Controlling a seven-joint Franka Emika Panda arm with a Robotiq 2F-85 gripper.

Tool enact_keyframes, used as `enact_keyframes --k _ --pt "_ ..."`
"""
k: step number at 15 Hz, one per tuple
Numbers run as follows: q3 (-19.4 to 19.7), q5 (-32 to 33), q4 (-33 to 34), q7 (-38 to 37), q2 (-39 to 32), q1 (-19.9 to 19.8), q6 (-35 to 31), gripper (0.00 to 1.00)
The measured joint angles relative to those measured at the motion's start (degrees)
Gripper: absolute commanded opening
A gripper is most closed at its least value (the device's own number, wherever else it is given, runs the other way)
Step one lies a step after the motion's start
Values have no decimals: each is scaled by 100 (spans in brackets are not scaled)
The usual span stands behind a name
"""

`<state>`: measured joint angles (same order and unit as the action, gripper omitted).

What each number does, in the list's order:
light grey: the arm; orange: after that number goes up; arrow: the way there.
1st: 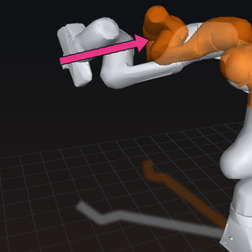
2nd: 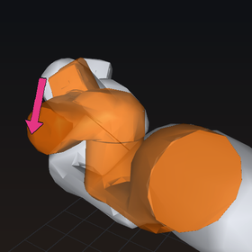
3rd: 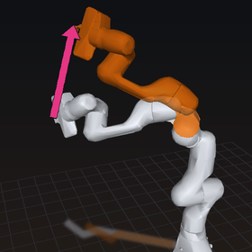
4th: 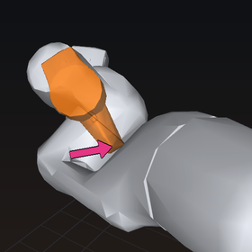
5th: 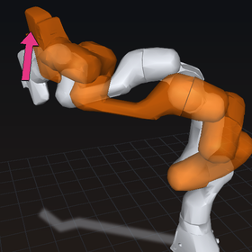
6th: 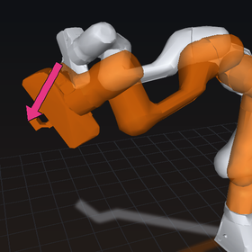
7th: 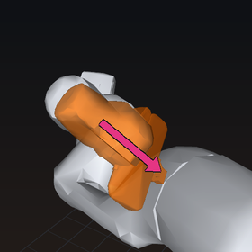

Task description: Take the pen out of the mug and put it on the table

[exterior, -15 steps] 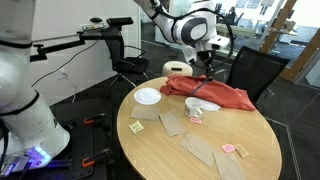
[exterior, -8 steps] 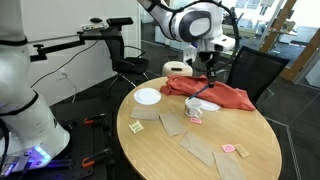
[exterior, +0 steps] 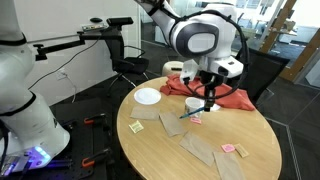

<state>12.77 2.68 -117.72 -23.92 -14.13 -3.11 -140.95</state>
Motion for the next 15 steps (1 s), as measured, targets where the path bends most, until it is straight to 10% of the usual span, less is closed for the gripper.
enact_keyframes --k 15 --pt "-126 -1023 -533 2018 -505 -932 13 4"
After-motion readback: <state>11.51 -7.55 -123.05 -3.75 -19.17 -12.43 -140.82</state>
